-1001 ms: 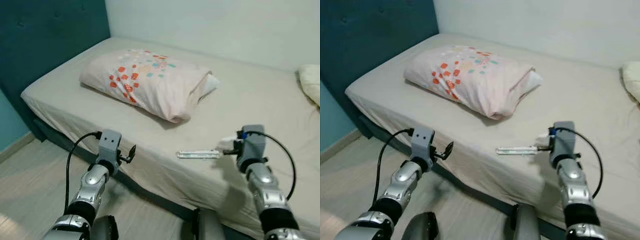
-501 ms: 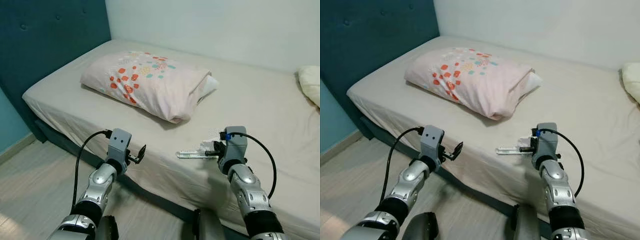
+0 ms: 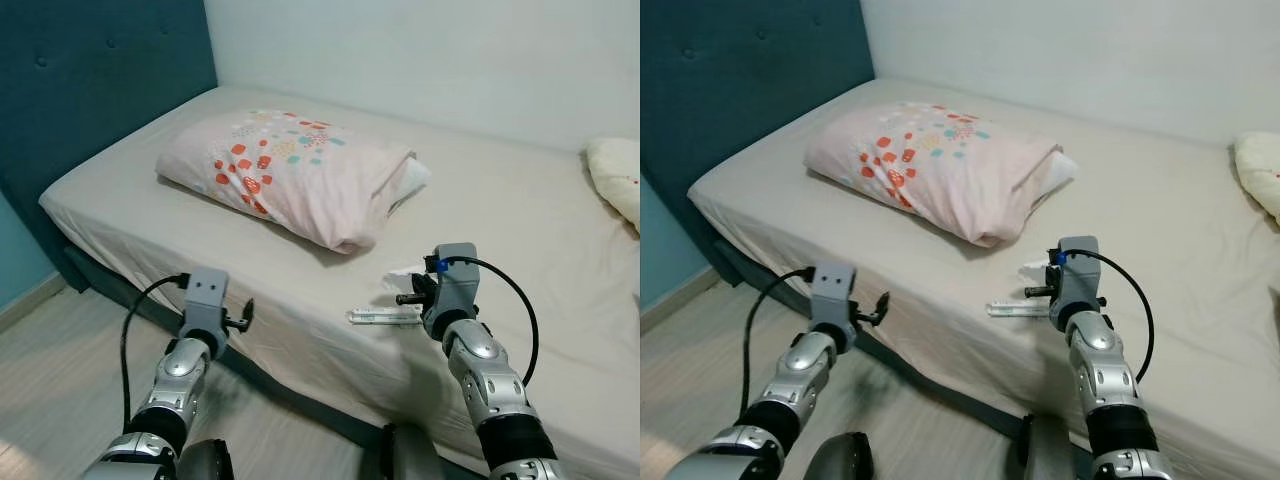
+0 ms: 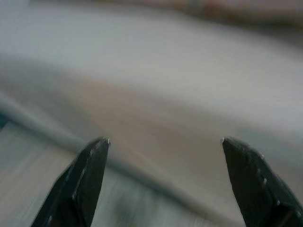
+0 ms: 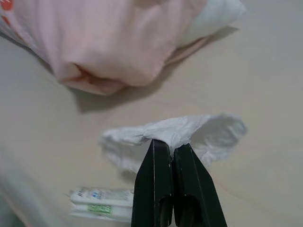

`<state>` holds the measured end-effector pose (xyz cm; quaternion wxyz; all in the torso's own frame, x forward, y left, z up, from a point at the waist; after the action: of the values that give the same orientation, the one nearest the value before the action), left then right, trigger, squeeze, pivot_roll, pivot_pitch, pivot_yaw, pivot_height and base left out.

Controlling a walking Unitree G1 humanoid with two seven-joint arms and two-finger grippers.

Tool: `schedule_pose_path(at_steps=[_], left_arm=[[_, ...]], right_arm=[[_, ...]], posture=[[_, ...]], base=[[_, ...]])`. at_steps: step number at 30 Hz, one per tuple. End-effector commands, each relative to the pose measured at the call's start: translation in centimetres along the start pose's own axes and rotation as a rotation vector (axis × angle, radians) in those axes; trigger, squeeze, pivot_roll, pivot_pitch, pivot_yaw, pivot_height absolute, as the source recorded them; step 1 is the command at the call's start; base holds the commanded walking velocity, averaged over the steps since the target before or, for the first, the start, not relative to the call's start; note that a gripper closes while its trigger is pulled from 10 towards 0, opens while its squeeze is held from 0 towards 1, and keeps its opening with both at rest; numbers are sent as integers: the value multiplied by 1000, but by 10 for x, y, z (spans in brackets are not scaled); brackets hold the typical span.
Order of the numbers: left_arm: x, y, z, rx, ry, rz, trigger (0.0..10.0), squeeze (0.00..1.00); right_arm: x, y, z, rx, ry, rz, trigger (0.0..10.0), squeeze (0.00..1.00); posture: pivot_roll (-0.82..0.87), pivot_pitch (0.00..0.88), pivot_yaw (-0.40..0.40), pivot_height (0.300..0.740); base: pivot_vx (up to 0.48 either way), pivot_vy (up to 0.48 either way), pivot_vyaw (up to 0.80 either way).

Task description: Clean up the room

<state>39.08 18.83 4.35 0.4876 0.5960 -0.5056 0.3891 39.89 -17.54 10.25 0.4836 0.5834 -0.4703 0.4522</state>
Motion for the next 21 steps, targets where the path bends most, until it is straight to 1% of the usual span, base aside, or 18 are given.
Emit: schedule_pose_path(at_steps=[1, 3, 5, 10, 11, 13, 16, 18, 20, 21], left_arm=[[-22, 6, -10, 36, 1, -86, 10000, 0], [-29, 8, -13, 51, 3, -115, 10000, 0], [-32, 10, -16, 61, 3, -115, 10000, 0], [-50, 19, -27, 103, 2, -172, 10000, 0], [-50, 19, -27, 103, 2, -172, 10000, 0], [-62, 25, -31, 114, -7, -219, 10000, 0], [-67, 27, -33, 118, -11, -236, 10000, 0], [-90, 40, -34, 122, -30, -315, 10000, 0], [-90, 40, -34, 122, -30, -315, 10000, 0], [-98, 45, -34, 121, -36, -343, 10000, 0]], right_arm=[[-1, -2, -4, 14, 11, -14, 0, 0], [-1, -3, -6, 18, 12, -17, 0, 0], [-1, -4, -7, 23, 12, -18, 0, 0], [-4, -4, -12, 34, 10, -23, 0, 0], [-4, -4, -12, 34, 10, -23, 0, 0], [-5, -4, -13, 36, 9, -25, 0, 0], [-6, -4, -13, 37, 9, -25, 0, 0], [-9, -3, -11, 36, 8, -32, 0, 0], [-9, -3, -11, 36, 8, -32, 0, 0], [-10, -3, -11, 35, 8, -35, 0, 0]], posture=[[53, 27, -47, 594], [55, 23, -47, 604], [56, 21, -47, 609], [56, 8, -42, 634], [56, 8, -42, 634], [55, 6, -39, 644], [54, 6, -38, 649], [55, 1, -40, 659], [55, 1, -40, 659], [55, 1, -40, 664]], base=[[0, 0, 0], [-480, 0, 0], [-476, 0, 0], [0, 0, 0], [0, 0, 0], [0, 0, 0], [0, 0, 0], [0, 0, 0], [0, 0, 0], [0, 0, 0]])
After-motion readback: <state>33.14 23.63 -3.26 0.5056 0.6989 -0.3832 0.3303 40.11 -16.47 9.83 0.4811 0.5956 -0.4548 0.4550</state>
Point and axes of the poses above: a point about 5 cm out from each wrist's last joint towards the gripper, its own y axis pointing back from the gripper into the wrist, its own x axis along the axis of the wrist's last joint, z = x × y, the point moved 6 cm from there along -y, pointing out of the wrist towards the gripper, and after that the axes turned 8 degrees about -y, right-handed, at the moved point
